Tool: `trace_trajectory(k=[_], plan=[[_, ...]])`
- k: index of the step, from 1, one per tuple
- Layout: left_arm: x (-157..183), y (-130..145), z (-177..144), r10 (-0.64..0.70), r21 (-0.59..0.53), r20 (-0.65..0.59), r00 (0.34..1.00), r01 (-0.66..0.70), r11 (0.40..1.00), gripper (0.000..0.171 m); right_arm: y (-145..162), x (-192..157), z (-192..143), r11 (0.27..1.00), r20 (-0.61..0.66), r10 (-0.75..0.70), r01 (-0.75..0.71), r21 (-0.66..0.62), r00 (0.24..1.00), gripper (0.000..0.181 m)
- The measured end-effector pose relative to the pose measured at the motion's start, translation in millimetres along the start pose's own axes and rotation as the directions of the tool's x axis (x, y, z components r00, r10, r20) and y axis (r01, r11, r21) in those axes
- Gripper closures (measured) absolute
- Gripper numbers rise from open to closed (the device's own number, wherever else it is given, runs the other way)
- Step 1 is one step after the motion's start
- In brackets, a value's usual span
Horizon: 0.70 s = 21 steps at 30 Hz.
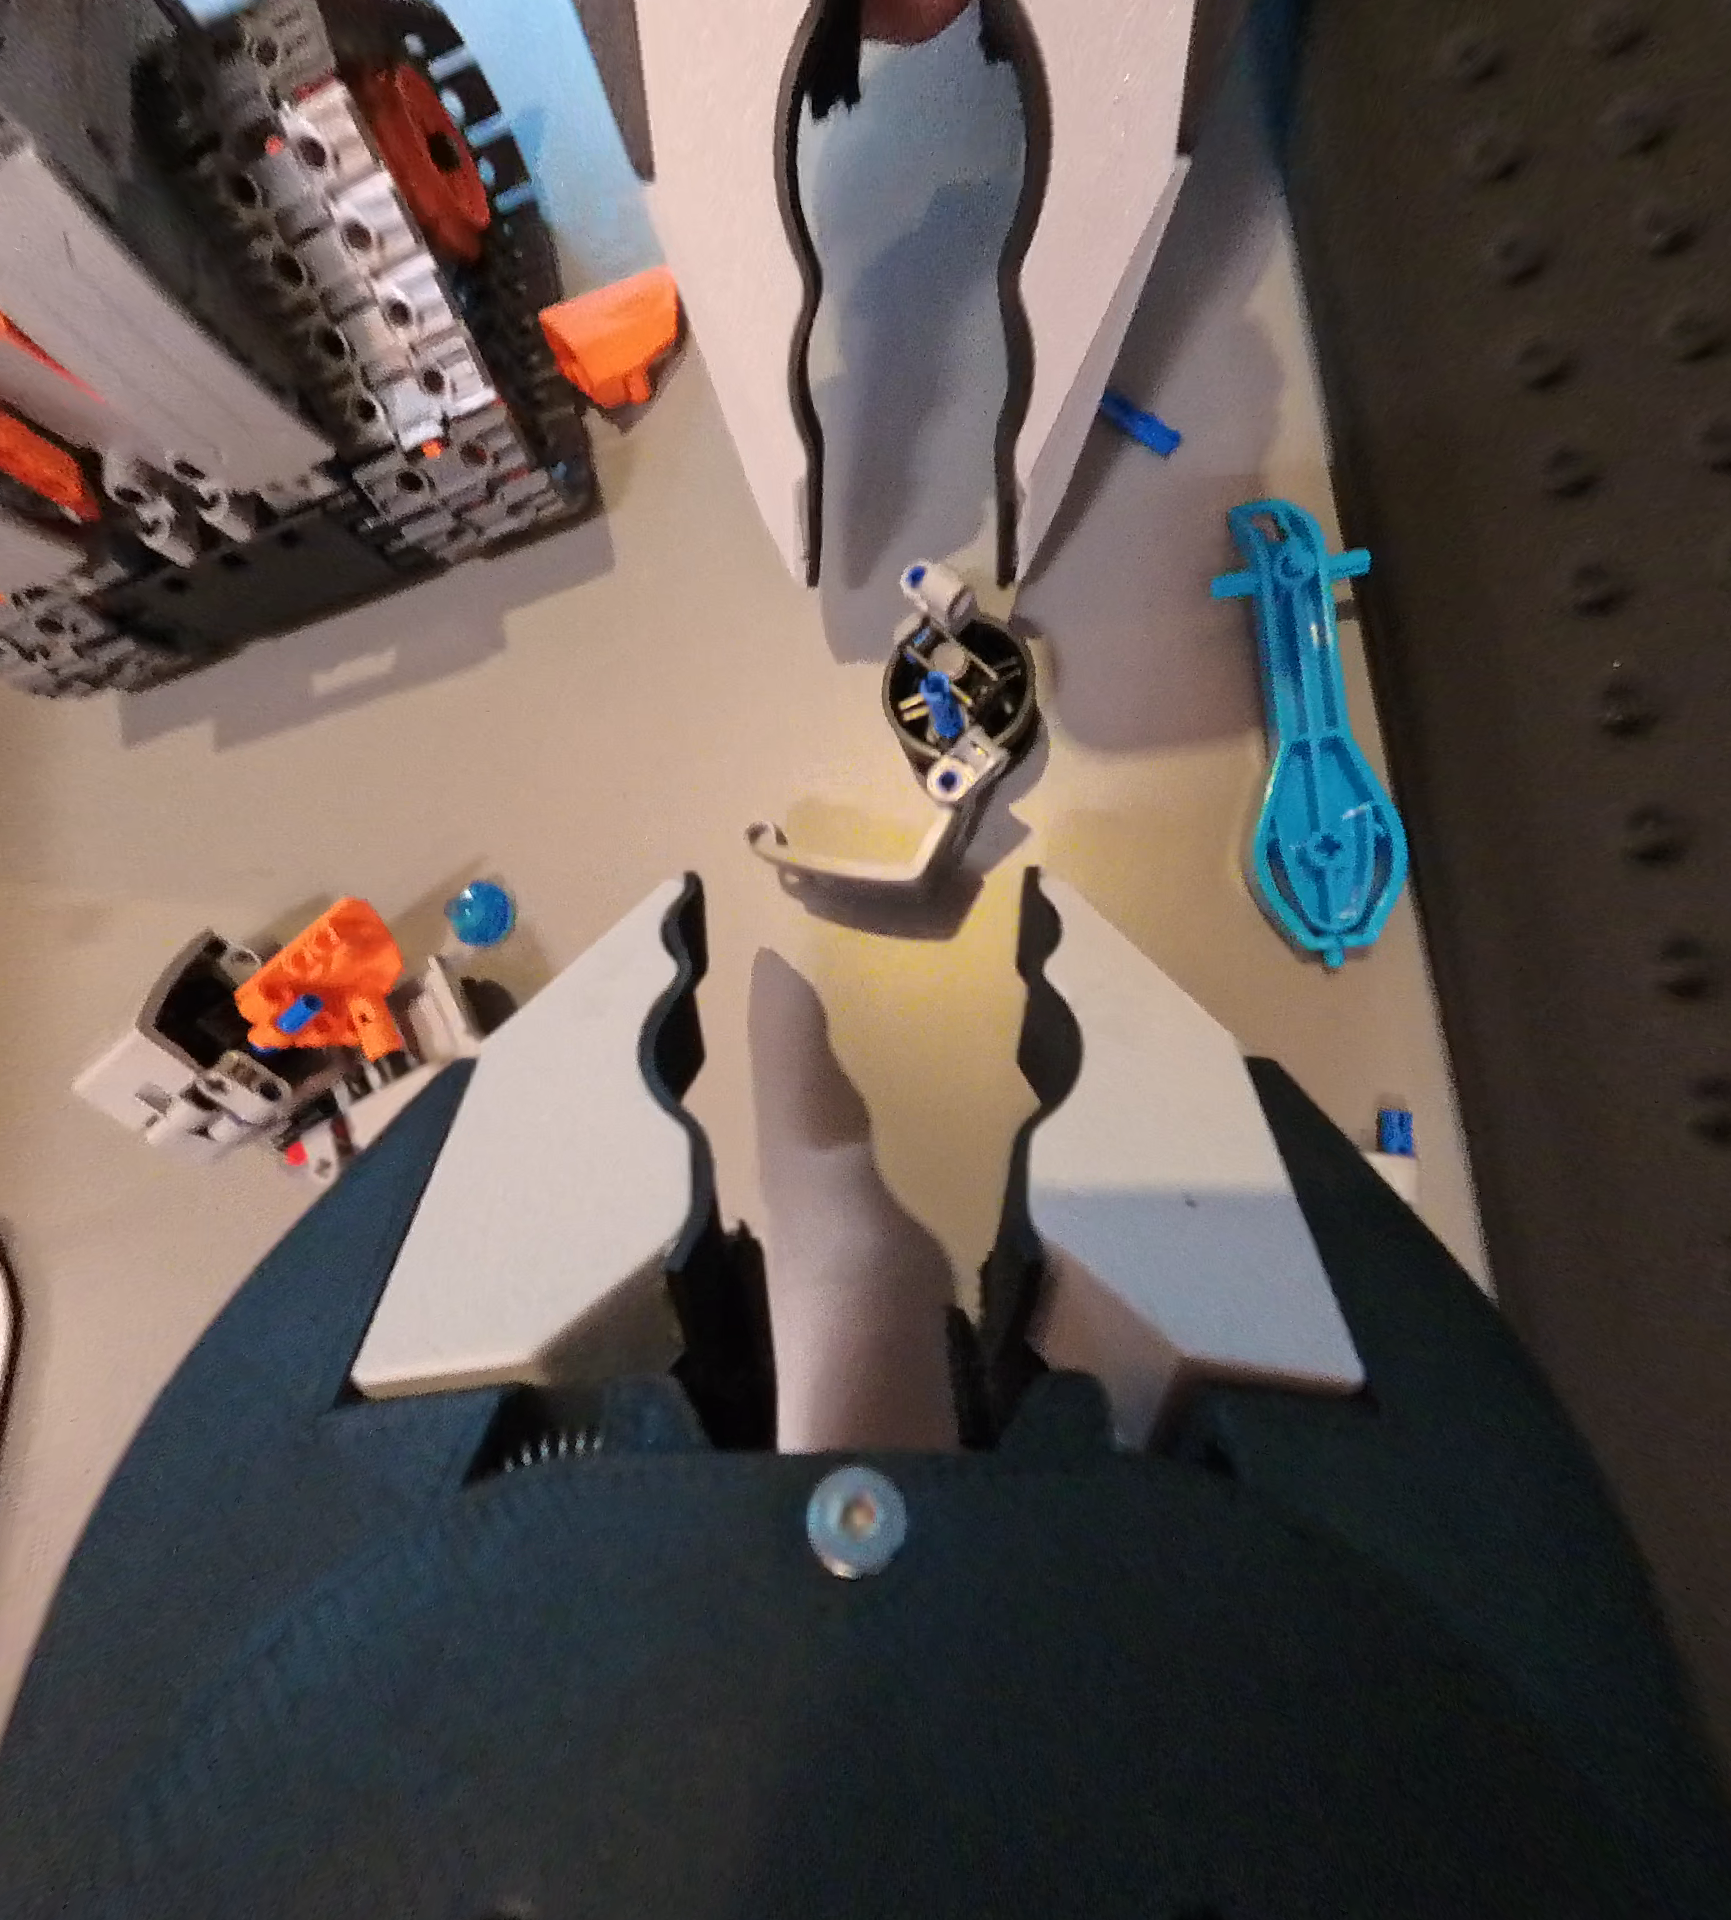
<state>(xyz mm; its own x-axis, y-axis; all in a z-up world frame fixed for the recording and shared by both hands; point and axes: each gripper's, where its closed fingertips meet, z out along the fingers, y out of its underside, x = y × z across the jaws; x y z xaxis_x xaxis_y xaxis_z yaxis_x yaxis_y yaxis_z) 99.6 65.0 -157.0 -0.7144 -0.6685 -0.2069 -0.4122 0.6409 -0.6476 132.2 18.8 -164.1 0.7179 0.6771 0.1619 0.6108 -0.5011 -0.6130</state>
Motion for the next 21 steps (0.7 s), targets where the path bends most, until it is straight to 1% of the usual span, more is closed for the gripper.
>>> trace_trajectory(k=[2,7,9,10,12,15,21], plan=[[-0.5,5.6,-0.1,-0.019,-0.016,0.002,1.000,0.019,1.000,0.117,-1.2,-2.1,1.4,1.000,0.006,-0.007,0.007,0.001,1.000,0.147],[7.0,9.8,8.9,-0.046,-0.033,-0.054,0.998,0.044,0.998,0.127,-1.3,-7.4,9.7,1.000,0.020,-0.018,0.018,-0.017,1.000,0.148],[7.6,10.9,12.8,-0.049,-0.041,-0.059,0.997,0.046,0.998,0.128,-2.8,-9.6,12.2,1.000,0.026,-0.027,0.027,-0.015,0.999,0.153],[8.9,9.7,13.6,-0.048,-0.033,-0.068,0.997,0.045,0.998,0.131,-3.3,-10.7,13.3,0.999,0.028,-0.033,0.034,-0.015,0.999,0.158],[10.1,5.3,14.2,-0.055,-0.007,-0.083,0.995,0.054,0.999,0.133,-4.0,-11.9,15.5,0.999,0.028,-0.044,0.045,-0.017,0.999,0.162],[7.9,4.0,14.4,-0.044,0.002,-0.073,0.996,0.045,0.999,0.134,-5.0,-13.8,16.9,0.998,0.035,-0.055,0.056,-0.013,0.998,0.166],[10.9,1.0,18.7,-0.028,0.012,-0.092,0.995,0.029,0.999,0.124,-6.7,-16.8,18.4,0.998,0.052,-0.063,0.063,-0.001,0.997,0.171]])
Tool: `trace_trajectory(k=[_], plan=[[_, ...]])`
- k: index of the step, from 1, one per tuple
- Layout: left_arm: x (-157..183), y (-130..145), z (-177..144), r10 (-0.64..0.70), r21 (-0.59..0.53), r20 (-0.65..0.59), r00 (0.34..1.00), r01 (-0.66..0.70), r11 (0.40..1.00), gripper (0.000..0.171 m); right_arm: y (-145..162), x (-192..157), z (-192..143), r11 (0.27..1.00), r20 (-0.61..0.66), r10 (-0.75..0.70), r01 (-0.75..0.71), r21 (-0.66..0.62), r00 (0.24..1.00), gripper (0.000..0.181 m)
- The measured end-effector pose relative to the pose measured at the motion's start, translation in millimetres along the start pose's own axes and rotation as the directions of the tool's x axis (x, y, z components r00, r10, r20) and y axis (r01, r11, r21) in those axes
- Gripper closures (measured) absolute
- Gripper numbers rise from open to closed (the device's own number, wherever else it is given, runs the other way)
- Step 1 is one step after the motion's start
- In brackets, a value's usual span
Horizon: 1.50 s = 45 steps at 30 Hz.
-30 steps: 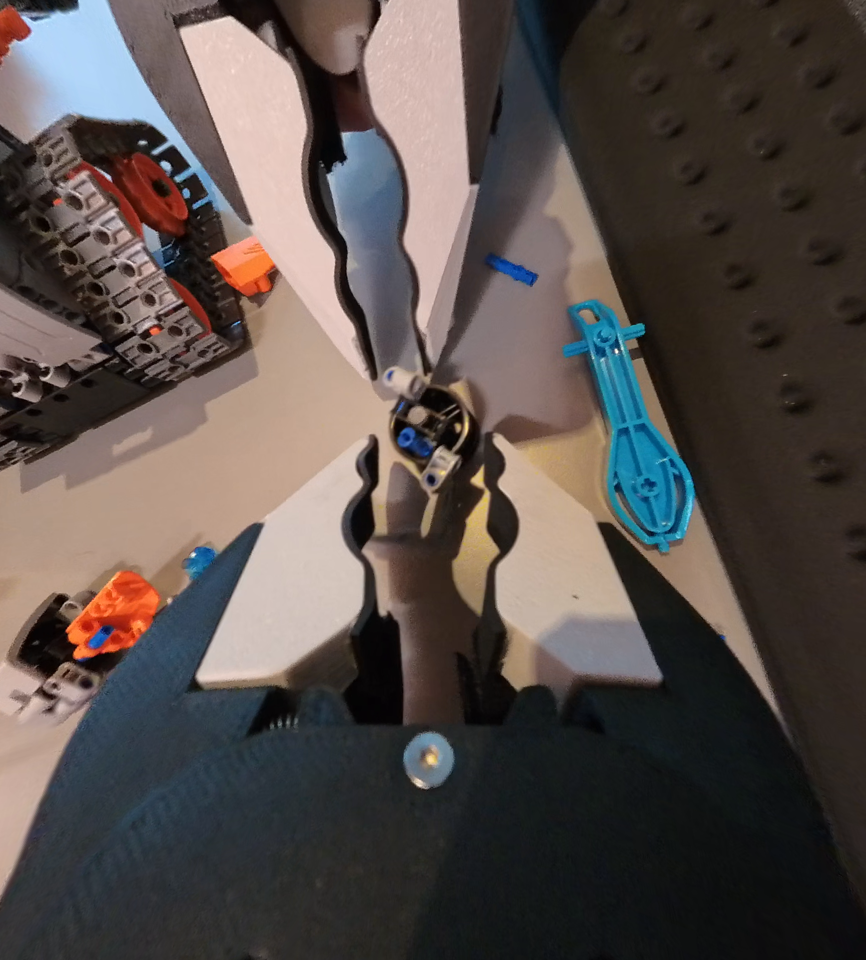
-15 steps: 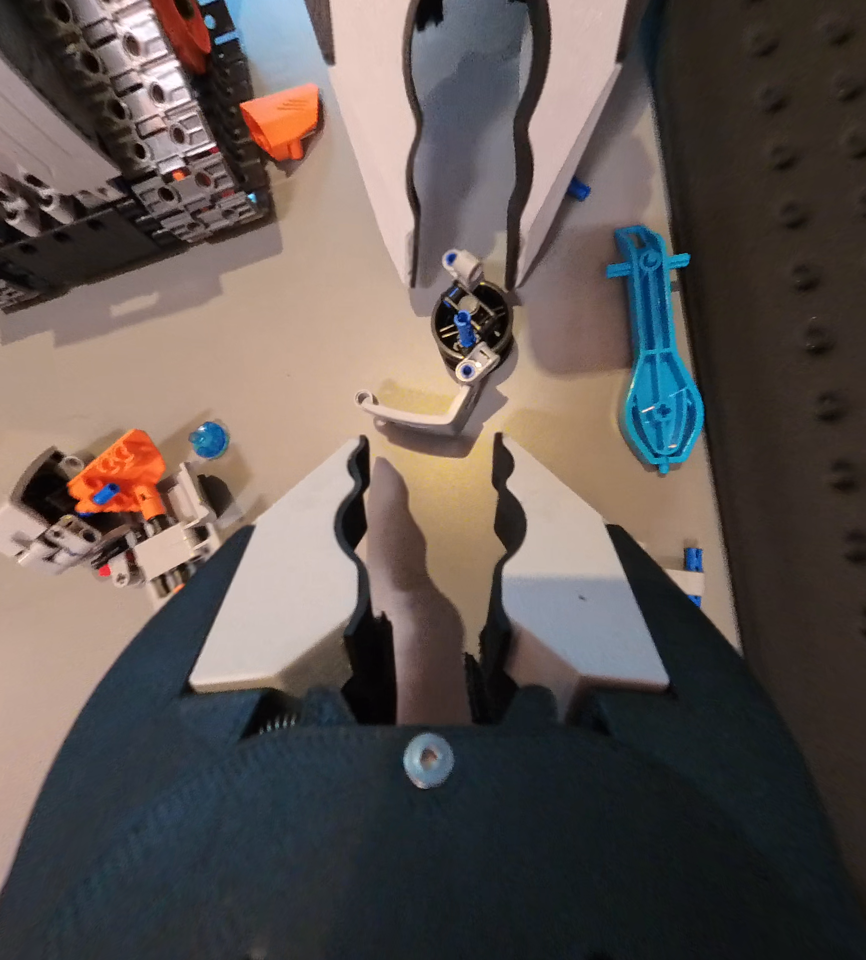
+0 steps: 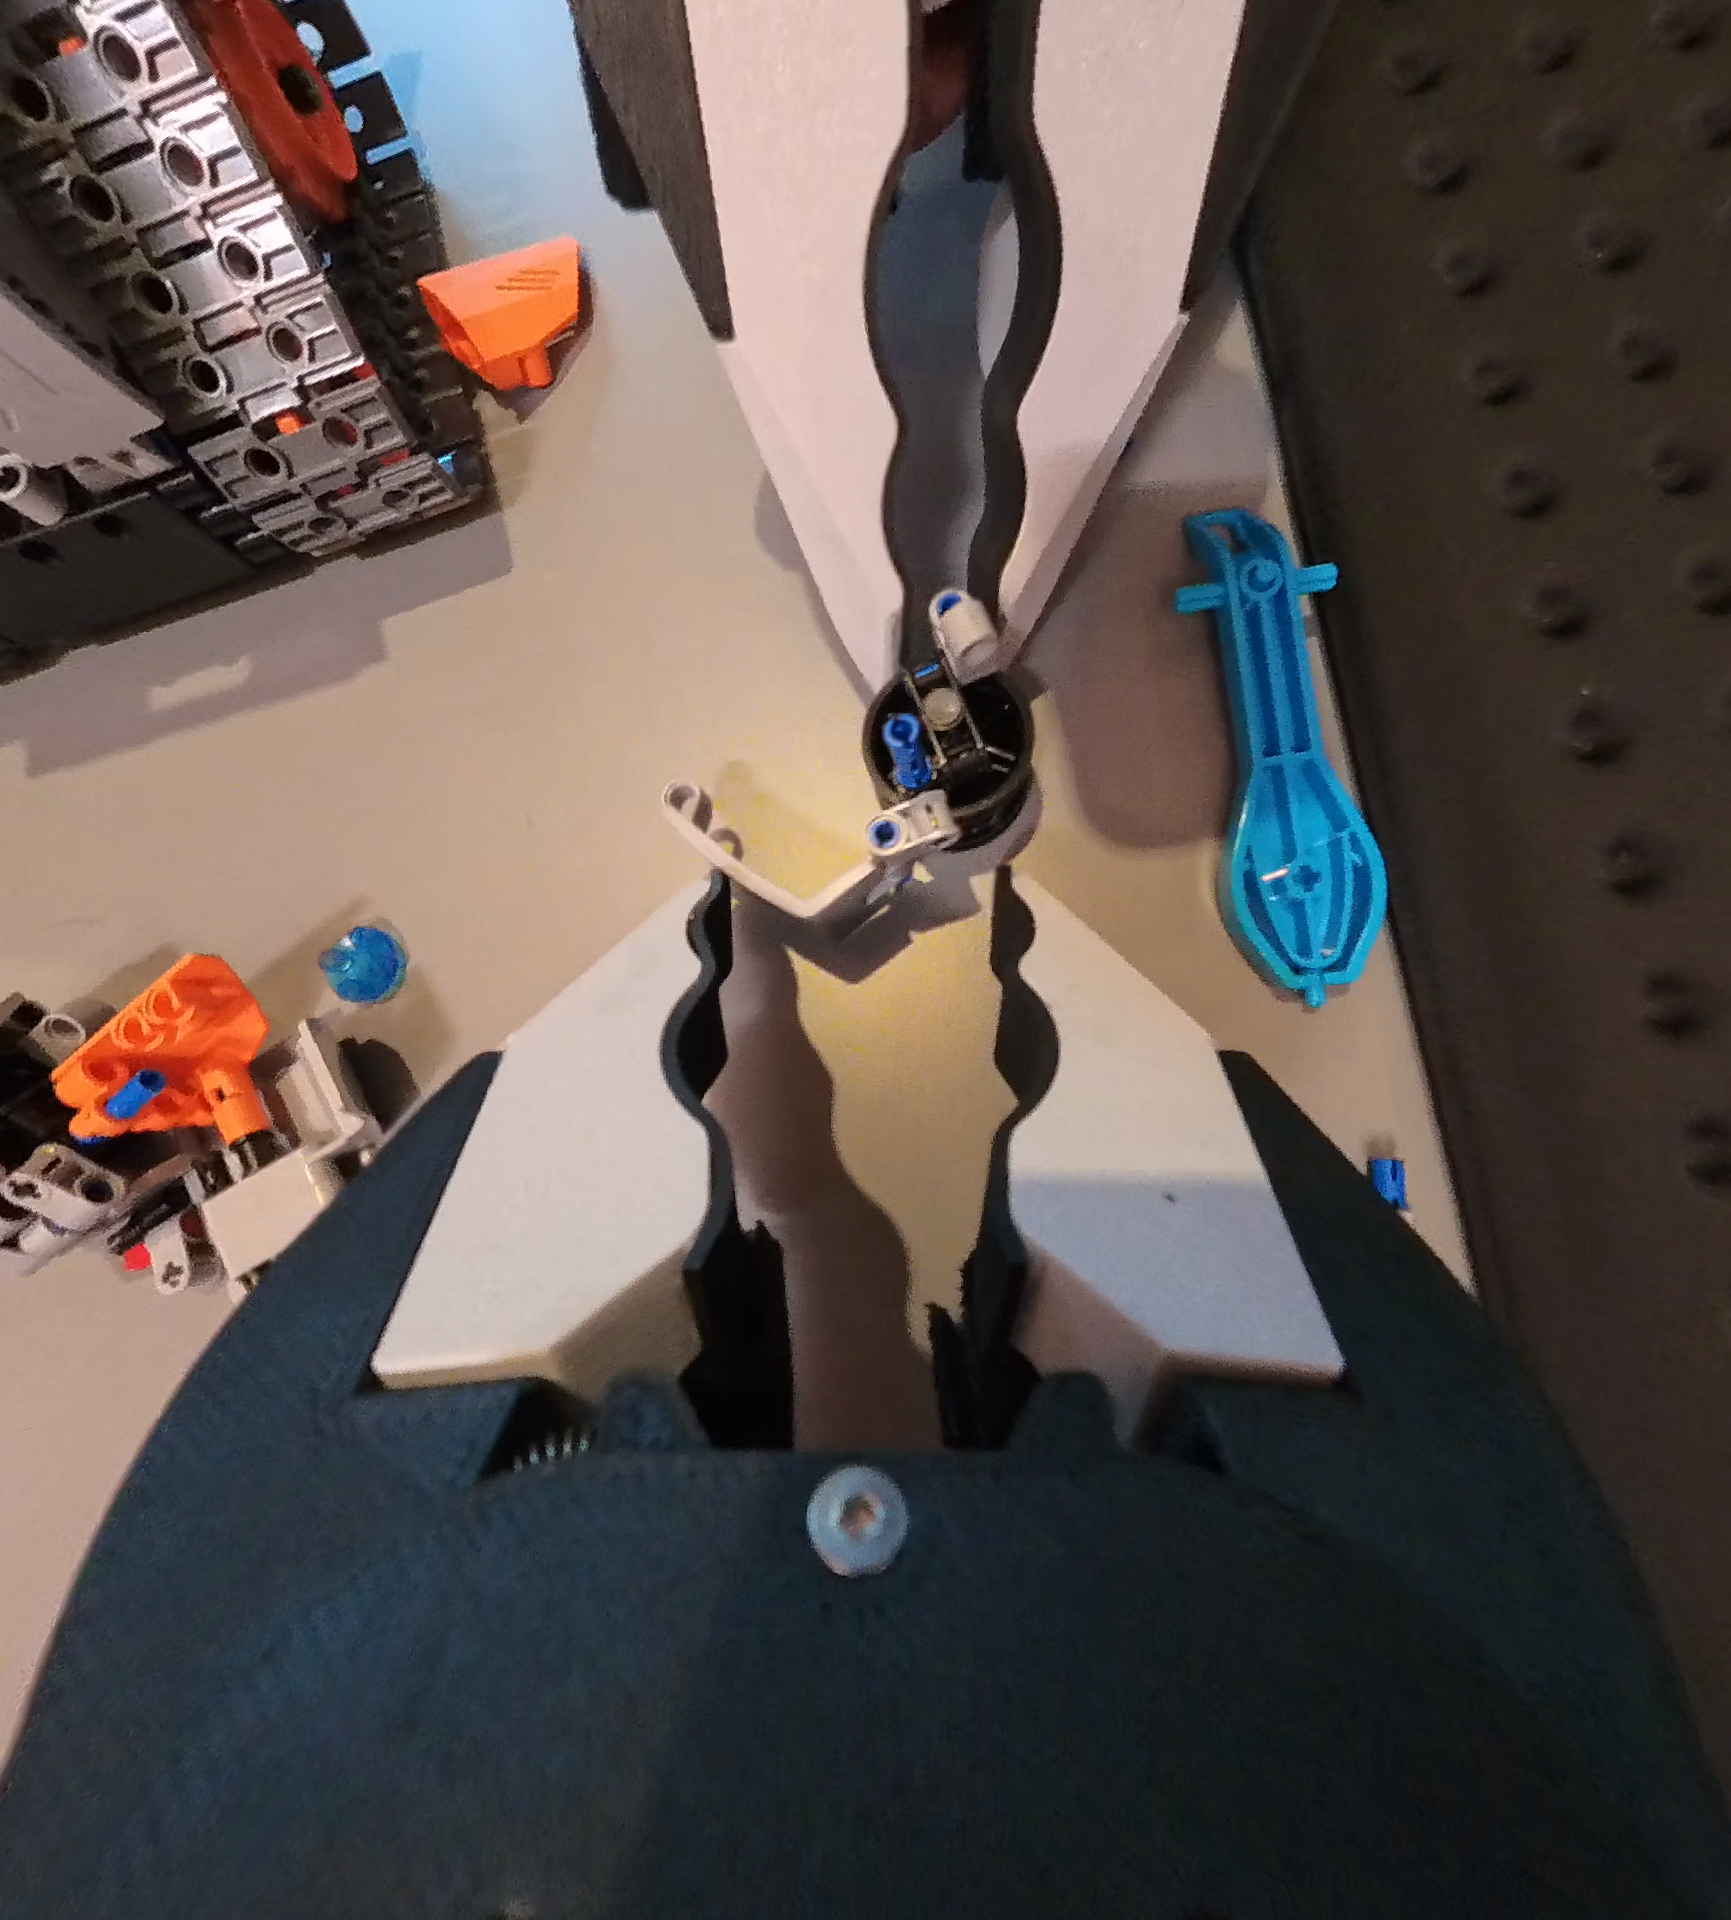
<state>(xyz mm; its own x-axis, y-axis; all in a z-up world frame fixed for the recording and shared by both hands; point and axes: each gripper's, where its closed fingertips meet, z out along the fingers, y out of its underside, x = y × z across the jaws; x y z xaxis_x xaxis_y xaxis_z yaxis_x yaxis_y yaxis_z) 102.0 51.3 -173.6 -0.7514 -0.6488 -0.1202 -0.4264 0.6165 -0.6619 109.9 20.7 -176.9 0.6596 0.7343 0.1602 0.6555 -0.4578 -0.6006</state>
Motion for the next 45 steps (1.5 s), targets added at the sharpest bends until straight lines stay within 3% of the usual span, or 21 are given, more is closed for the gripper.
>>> trace_trajectory(k=[9,21,31,34,35,36,45], plan=[[1.4,-7.1,9.4,0.021,0.009,-0.017,1.000,-0.021,1.000,0.111,-2.9,-3.2,1.5,1.000,0.012,-0.010,0.010,0.010,1.000,0.168],[4.6,-14.5,15.8,0.034,0.017,-0.035,0.999,-0.033,0.999,0.107,-6.3,-8.2,2.9,1.000,0.036,-0.013,0.012,0.020,0.999,0.164],[8.7,-18.8,18.7,0.065,0.040,-0.063,0.996,-0.062,0.997,0.112,-5.1,-7.9,1.3,1.000,0.031,-0.020,0.019,0.011,0.999,0.162],[9.9,-18.8,18.7,0.062,0.048,-0.072,0.995,-0.058,0.997,0.115,-4.8,-3.6,-9.1,1.000,0.017,-0.005,0.005,0.027,1.000,0.153],[10.0,-18.6,18.6,0.064,0.047,-0.073,0.995,-0.060,0.997,0.119,-6.1,-3.0,-14.2,0.999,0.022,0.005,-0.006,0.044,1.000,0.153],[5.7,-17.6,18.4,0.072,0.043,-0.045,0.996,-0.070,0.997,0.133,-7.9,-3.4,-18.6,0.998,0.031,0.016,-0.018,0.062,0.999,0.143],[5.4,-18.6,18.1,0.088,0.043,-0.028,0.996,-0.087,0.995,0.134,0.1,-5.6,-17.4,1.000,0.046,0.010,-0.011,0.029,0.999,0.153]])
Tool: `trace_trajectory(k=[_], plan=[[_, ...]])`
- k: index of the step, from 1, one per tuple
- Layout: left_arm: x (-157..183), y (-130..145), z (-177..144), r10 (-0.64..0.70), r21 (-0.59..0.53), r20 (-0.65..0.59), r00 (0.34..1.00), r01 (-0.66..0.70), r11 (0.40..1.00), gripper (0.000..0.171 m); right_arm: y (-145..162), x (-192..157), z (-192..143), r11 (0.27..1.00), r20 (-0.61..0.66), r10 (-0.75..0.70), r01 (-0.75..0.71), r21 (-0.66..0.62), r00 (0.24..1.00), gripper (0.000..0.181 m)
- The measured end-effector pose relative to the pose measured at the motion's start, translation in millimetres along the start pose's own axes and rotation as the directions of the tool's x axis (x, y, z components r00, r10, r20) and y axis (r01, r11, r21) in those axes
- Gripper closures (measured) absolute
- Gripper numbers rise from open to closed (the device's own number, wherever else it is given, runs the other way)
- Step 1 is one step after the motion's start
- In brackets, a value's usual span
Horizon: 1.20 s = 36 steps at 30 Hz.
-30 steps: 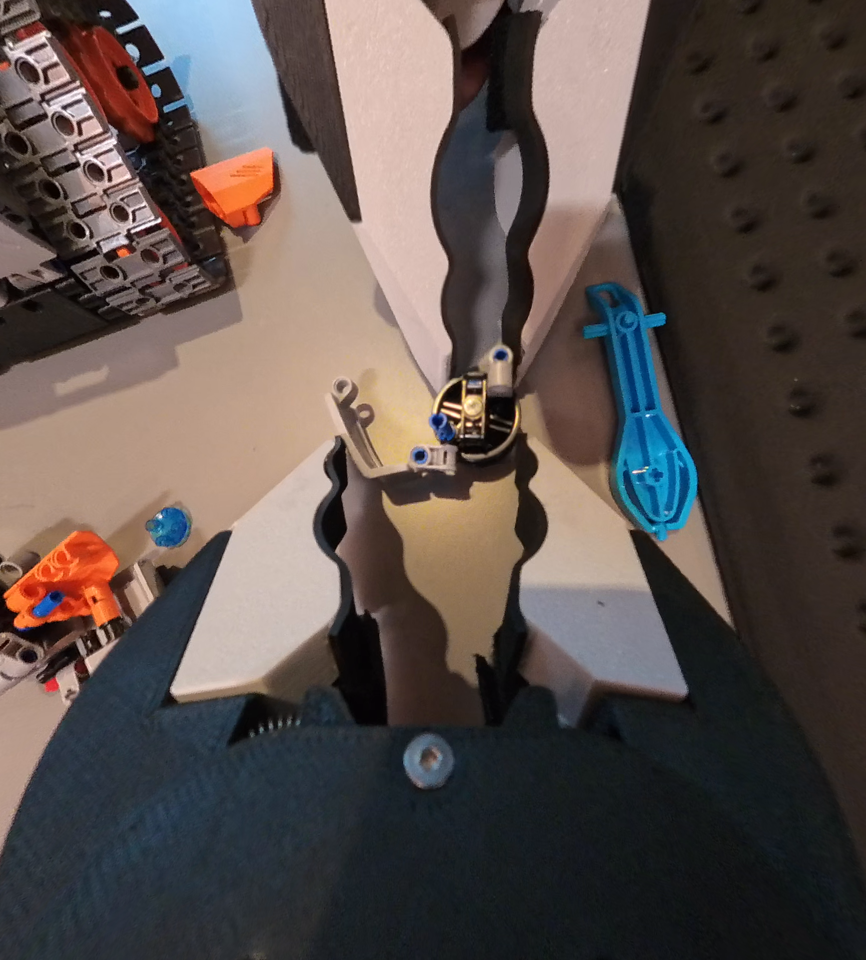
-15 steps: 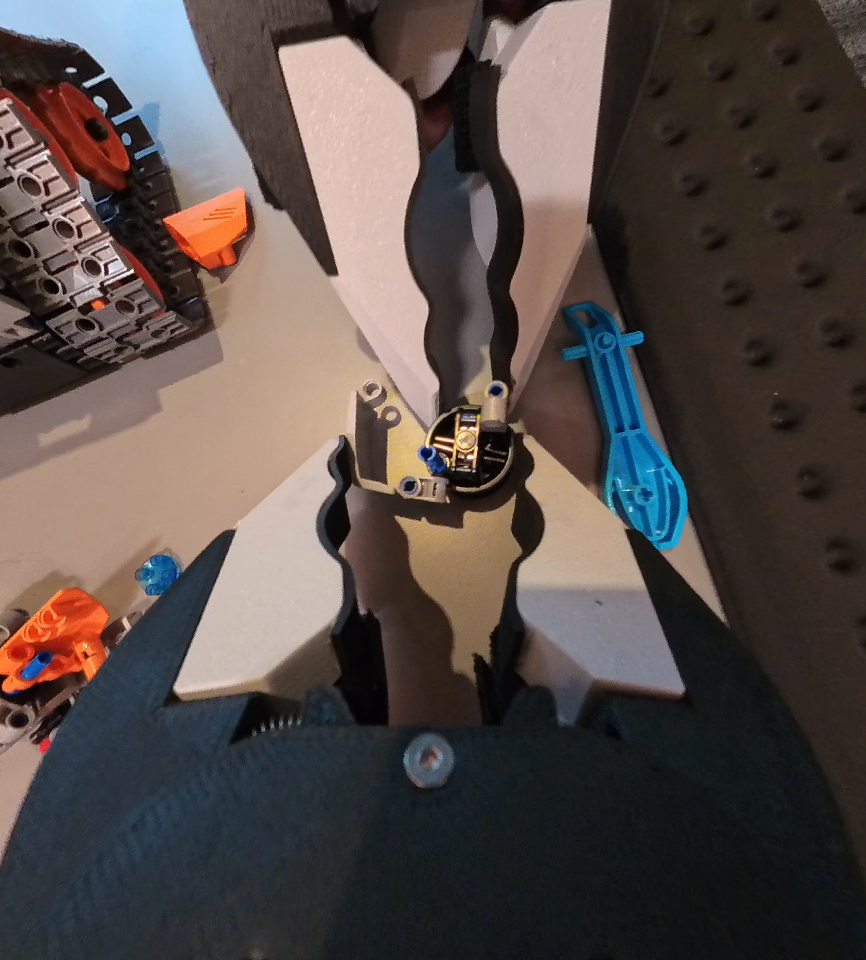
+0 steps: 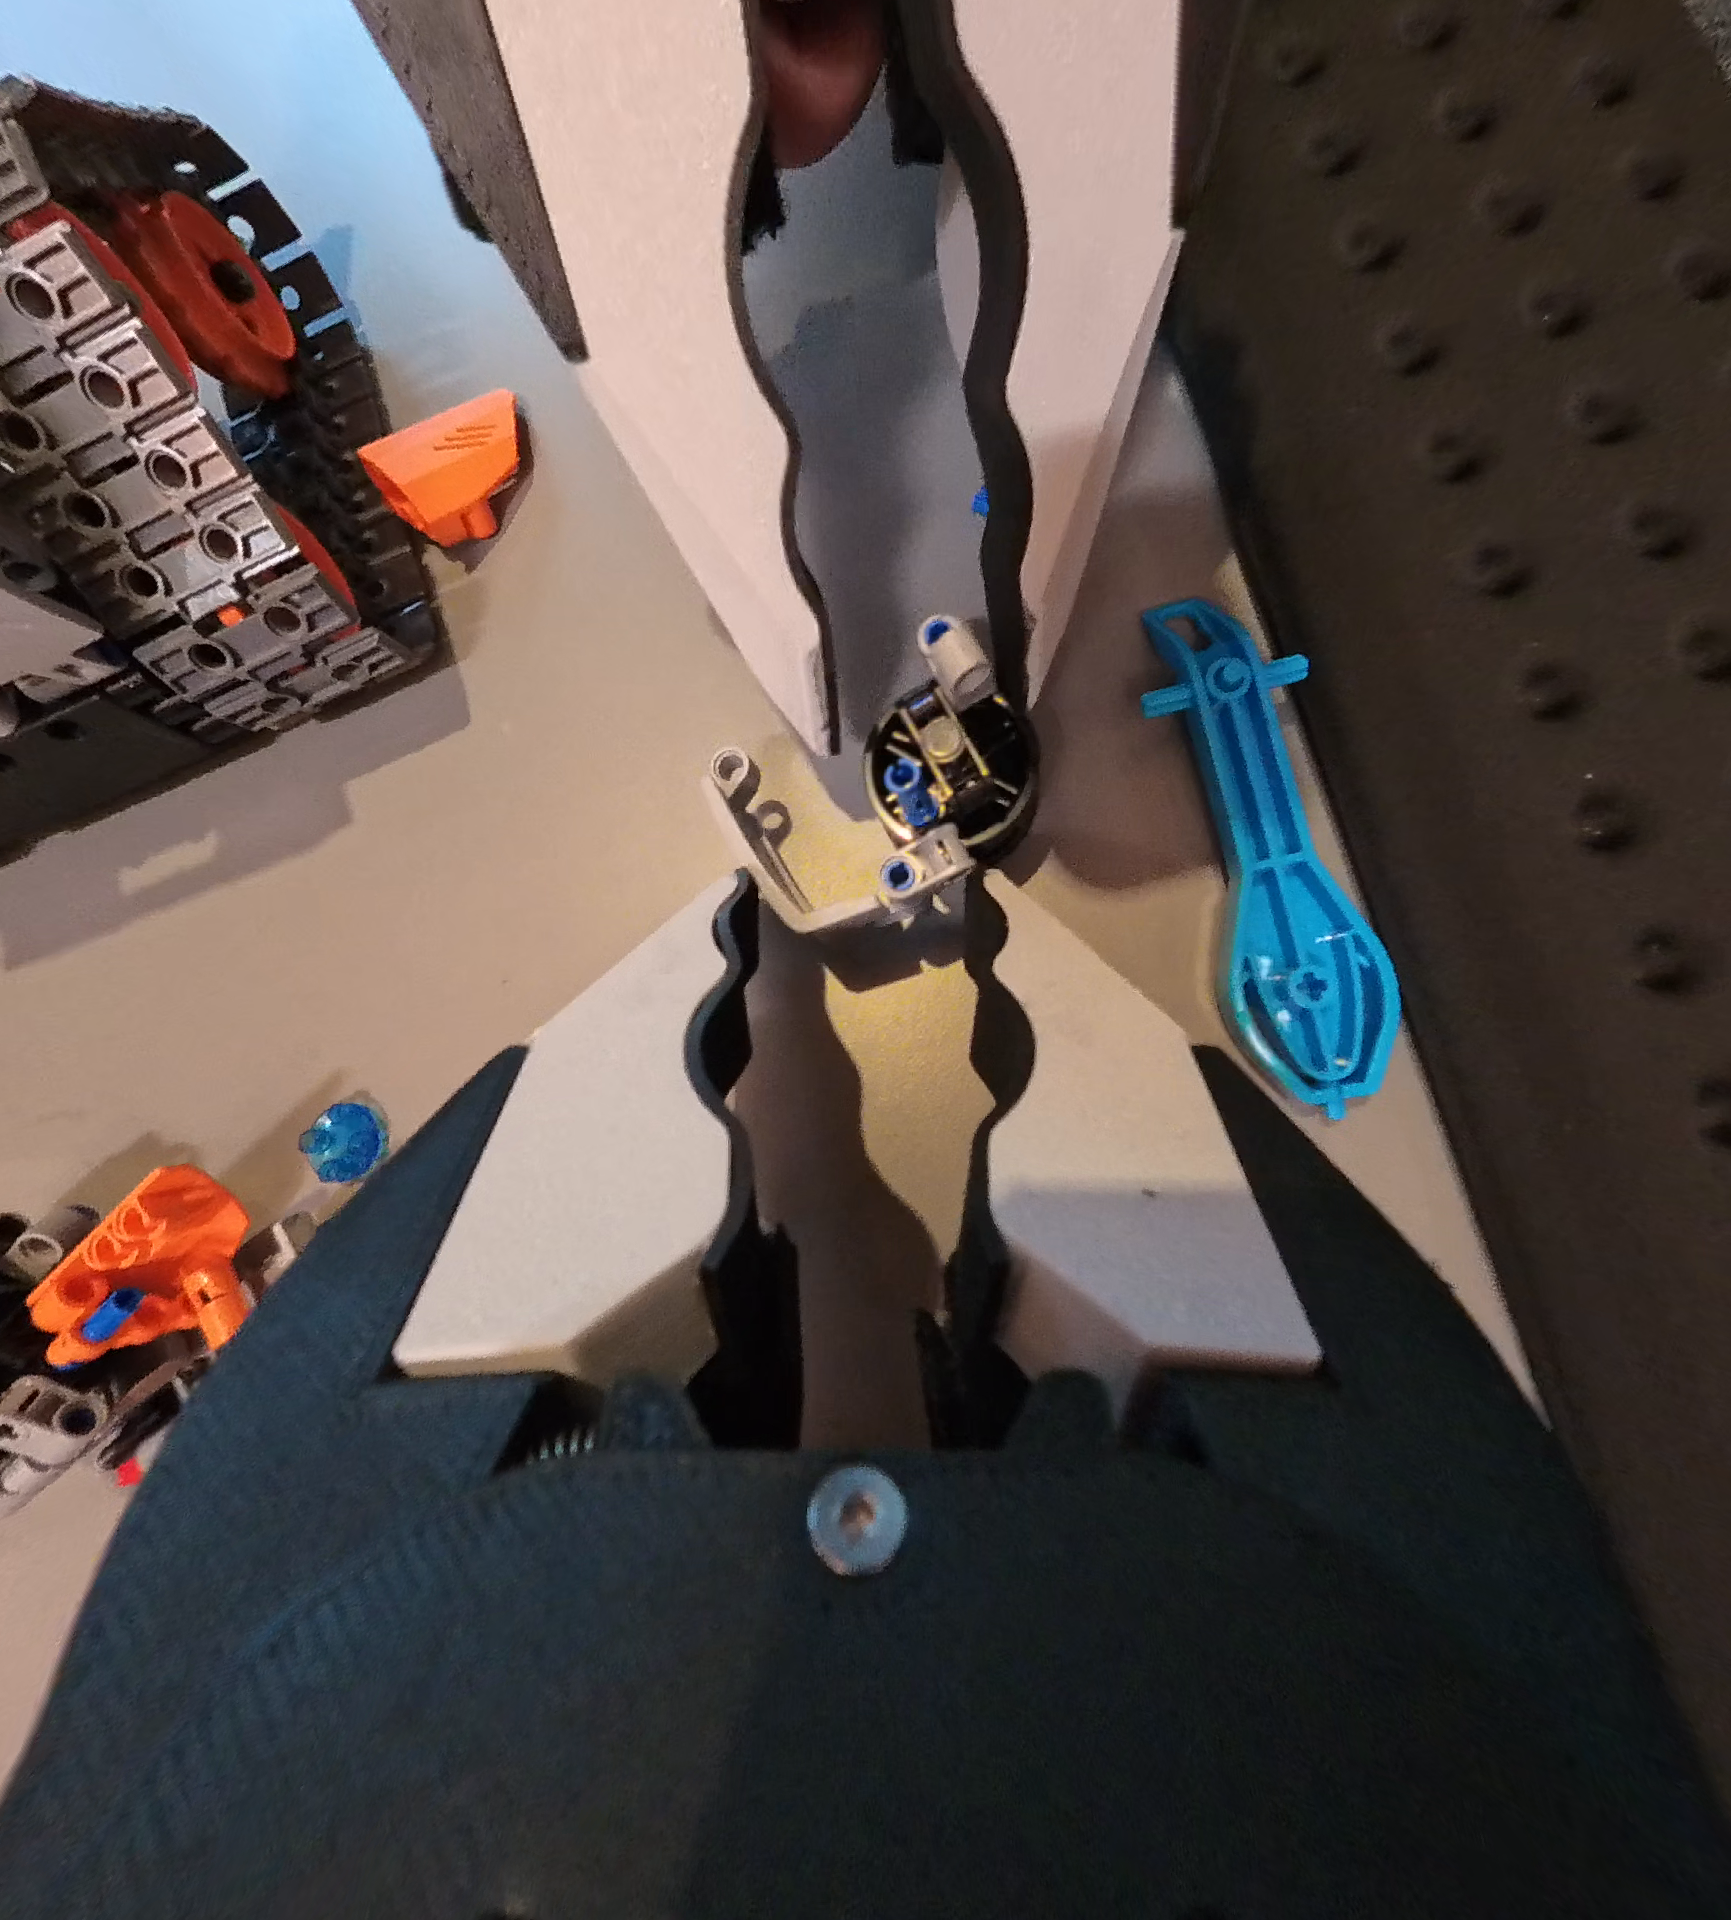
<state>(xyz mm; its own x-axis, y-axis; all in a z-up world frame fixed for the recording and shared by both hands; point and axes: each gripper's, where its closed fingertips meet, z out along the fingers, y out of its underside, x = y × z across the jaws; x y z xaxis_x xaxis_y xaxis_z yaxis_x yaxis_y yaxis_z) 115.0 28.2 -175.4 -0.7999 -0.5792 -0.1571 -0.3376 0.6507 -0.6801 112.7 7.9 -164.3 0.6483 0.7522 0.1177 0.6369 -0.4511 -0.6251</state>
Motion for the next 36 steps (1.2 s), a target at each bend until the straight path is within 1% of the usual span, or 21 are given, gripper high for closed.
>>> trace_trajectory(k=[7,9,11,17,20,24,30,32,34,36], plan=[[5.3,-0.2,-0.6,0.012,0.004,-0.026,1.000,-0.012,1.000,0.137,1.0,-1.9,0.3,1.000,0.012,-0.011,0.011,-0.003,1.000,0.155],[8.2,-0.7,-1.2,0.006,0.009,-0.049,0.999,-0.006,1.000,0.138,2.0,-0.6,0.3,1.000,0.002,-0.013,0.013,-0.008,1.000,0.158],[12.8,-3.1,-1.9,0.001,0.025,-0.079,0.997,0.001,1.000,0.140,4.2,1.8,-0.1,1.000,-0.013,-0.019,0.019,-0.019,1.000,0.168],[14.0,-3.0,-1.9,-0.005,0.025,-0.087,0.996,0.007,1.000,0.139,5.7,4.6,0.0,0.999,-0.035,-0.024,0.023,-0.032,0.999,0.171],[12.1,-3.2,-0.5,0.002,0.019,-0.065,0.998,-0.001,1.000,0.139,7.7,7.5,-0.7,0.999,-0.047,-0.012,0.010,-0.038,0.999,0.168],[4.9,1.4,-1.6,0.024,0.000,-0.002,1.000,-0.024,1.000,0.139,6.8,12.4,-6.9,1.000,-0.066,0.015,-0.016,-0.022,0.998,0.164],[-1.9,3.7,-4.6,0.067,-0.031,0.079,0.995,-0.065,0.997,0.140,6.7,22.3,-15.4,0.998,-0.100,0.059,-0.059,0.005,0.993,0.164],[-6.7,4.9,-6.4,0.099,-0.053,0.131,0.986,-0.093,0.994,0.140,3.9,24.5,-16.7,0.996,-0.097,0.090,-0.087,0.030,0.991,0.161],[-8.2,5.0,-7.7,0.142,-0.073,0.167,0.976,-0.131,0.989,0.140,0.7,28.9,-18.6,0.990,-0.098,0.132,-0.127,0.064,0.986,0.154],[-9.9,4.4,-8.5,0.196,-0.103,0.205,0.959,-0.178,0.979,0.139,-3.9,33.5,-21.5,0.980,-0.091,0.179,-0.169,0.109,0.980,0.151]])
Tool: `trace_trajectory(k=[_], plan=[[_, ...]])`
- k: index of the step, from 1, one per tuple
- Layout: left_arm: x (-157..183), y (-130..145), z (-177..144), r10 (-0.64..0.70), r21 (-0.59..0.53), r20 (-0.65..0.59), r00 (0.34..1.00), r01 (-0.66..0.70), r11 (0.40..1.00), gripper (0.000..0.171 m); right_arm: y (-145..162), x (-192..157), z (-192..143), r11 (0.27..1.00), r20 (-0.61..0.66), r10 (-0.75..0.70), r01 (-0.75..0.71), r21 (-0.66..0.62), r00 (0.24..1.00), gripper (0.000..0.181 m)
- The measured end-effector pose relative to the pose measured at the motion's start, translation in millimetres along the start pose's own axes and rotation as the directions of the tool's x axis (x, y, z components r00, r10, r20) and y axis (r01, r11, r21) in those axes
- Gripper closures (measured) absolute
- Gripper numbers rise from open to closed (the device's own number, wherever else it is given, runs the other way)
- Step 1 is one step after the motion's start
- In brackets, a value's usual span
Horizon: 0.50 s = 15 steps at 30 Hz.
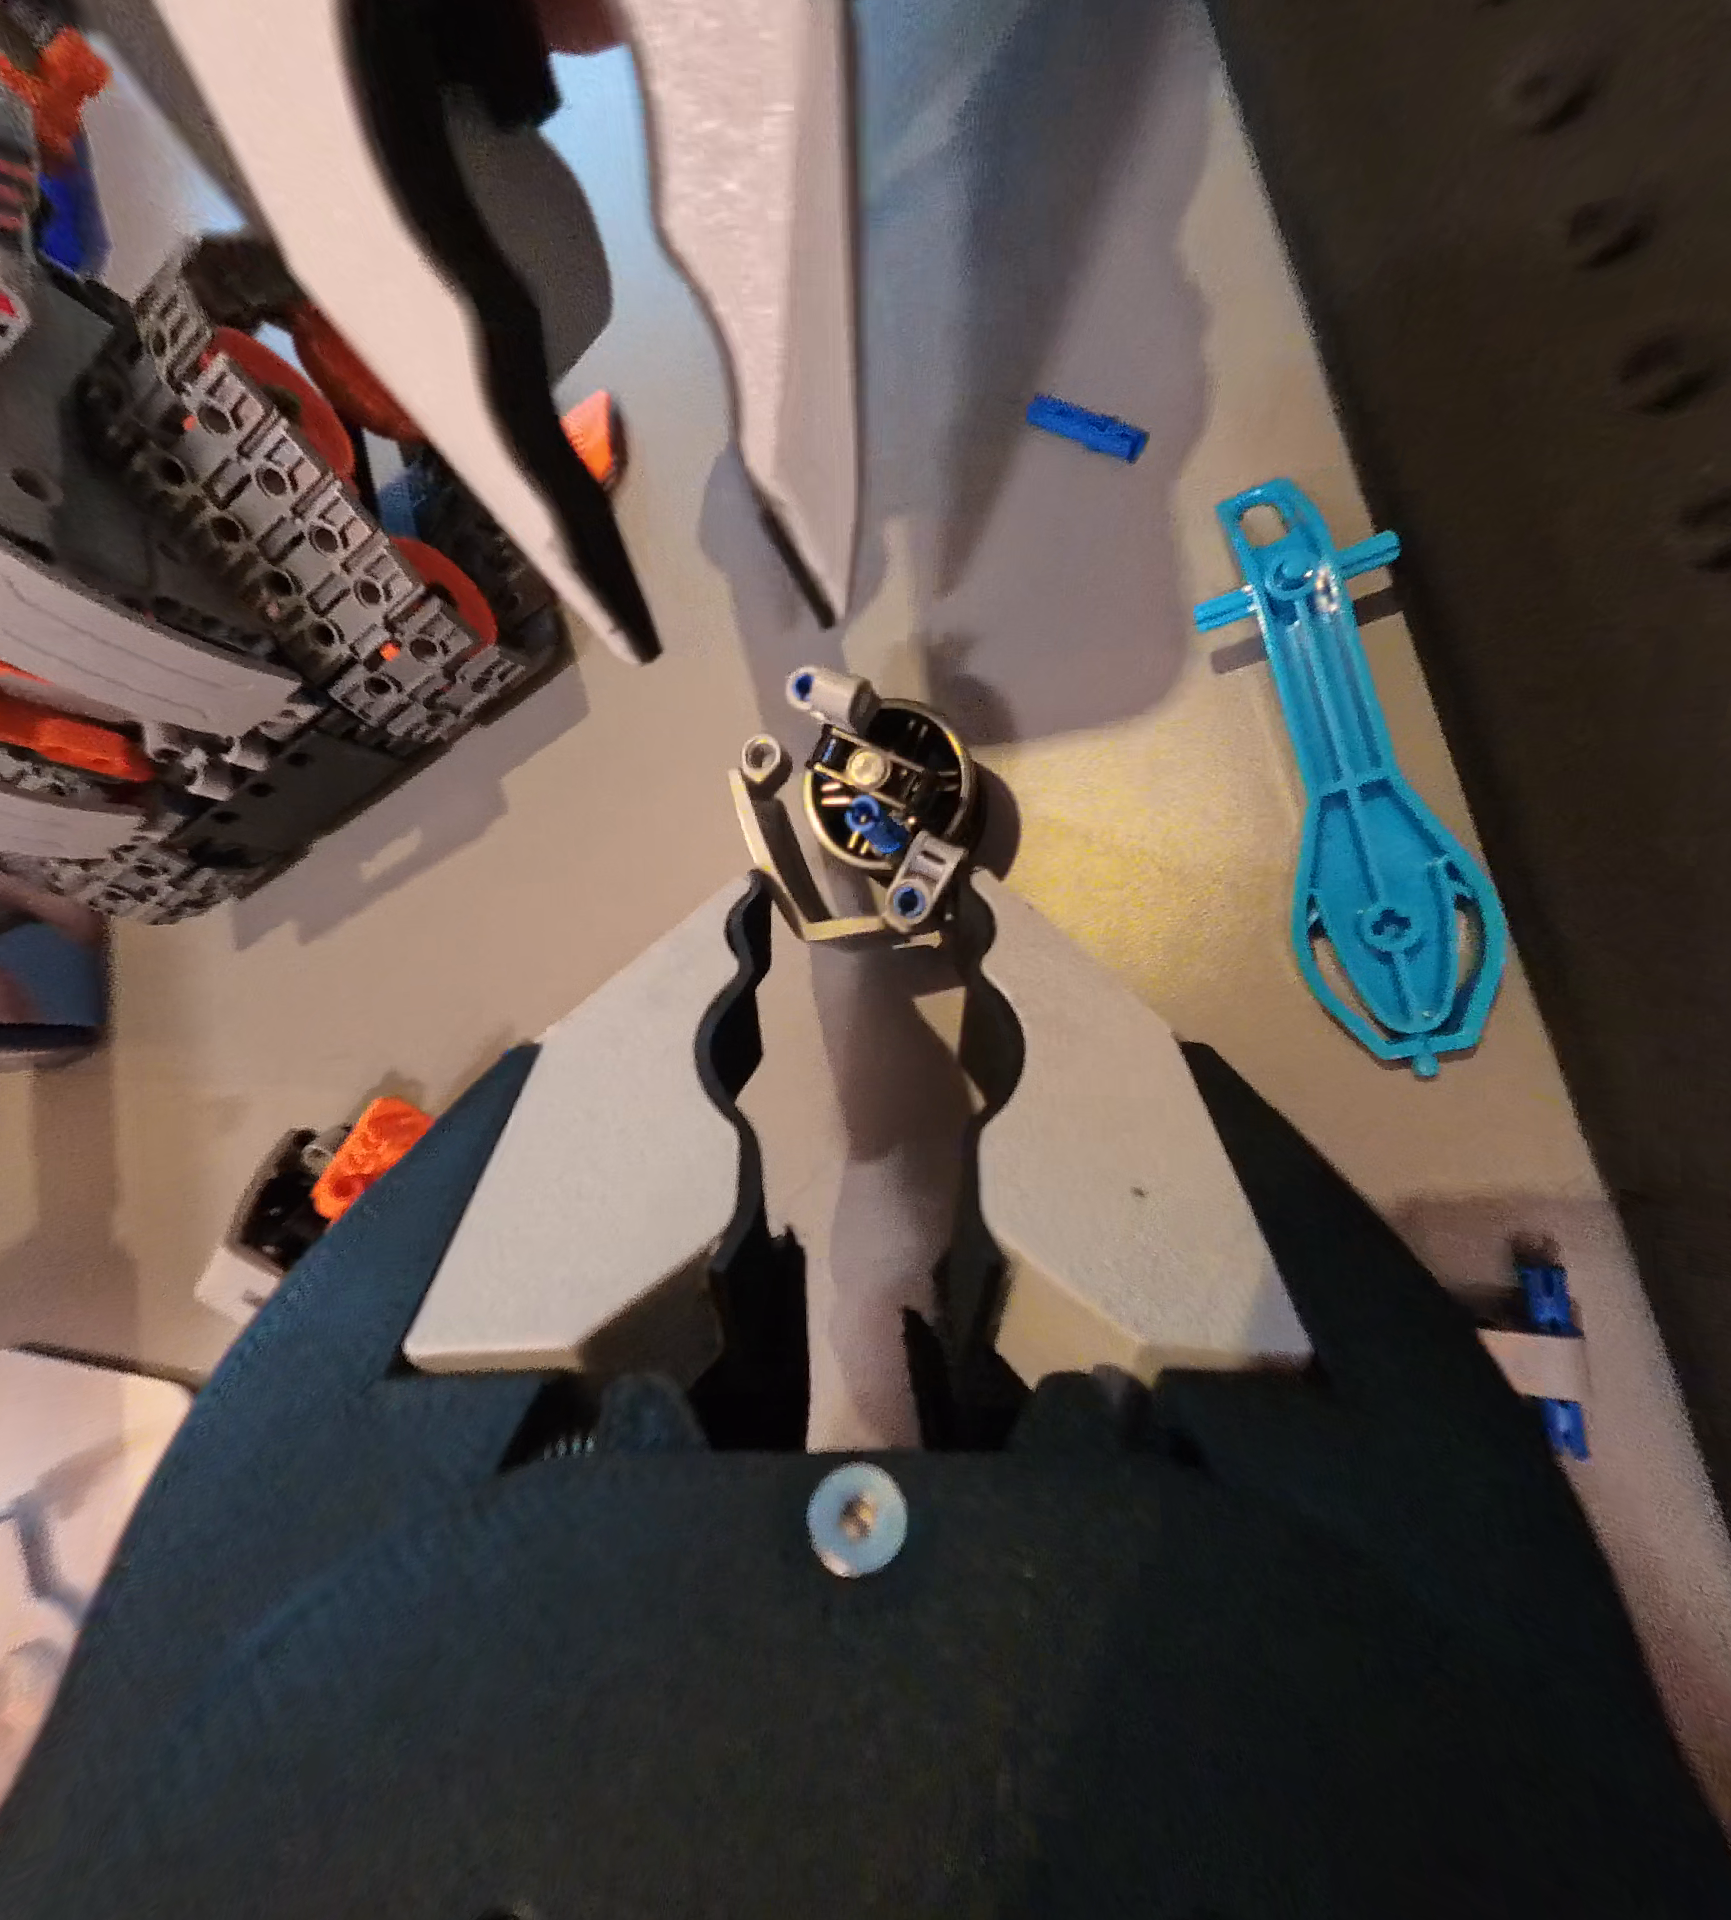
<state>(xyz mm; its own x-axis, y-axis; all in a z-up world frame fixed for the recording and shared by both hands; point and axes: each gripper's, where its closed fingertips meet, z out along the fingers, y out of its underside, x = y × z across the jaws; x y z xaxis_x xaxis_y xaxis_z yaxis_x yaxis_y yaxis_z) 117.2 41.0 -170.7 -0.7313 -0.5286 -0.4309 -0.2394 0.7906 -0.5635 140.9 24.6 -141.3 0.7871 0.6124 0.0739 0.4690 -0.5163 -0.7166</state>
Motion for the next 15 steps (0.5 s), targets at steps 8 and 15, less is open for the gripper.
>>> trace_trajectory(k=[8,15], plan=[[-2.5,-18.8,-6.2,0.455,-0.124,0.211,0.865,-0.439,0.890,0.139,-11.0,-12.2,6.2,0.986,0.168,0.136,-0.150,0.071,0.976,0.149],[-12.1,-22.6,-6.8,0.595,-0.232,0.295,0.747,-0.548,0.803,0.138,-14.3,-12.1,12.3,0.991,0.147,0.094,-0.107,0.086,0.985,0.161]])
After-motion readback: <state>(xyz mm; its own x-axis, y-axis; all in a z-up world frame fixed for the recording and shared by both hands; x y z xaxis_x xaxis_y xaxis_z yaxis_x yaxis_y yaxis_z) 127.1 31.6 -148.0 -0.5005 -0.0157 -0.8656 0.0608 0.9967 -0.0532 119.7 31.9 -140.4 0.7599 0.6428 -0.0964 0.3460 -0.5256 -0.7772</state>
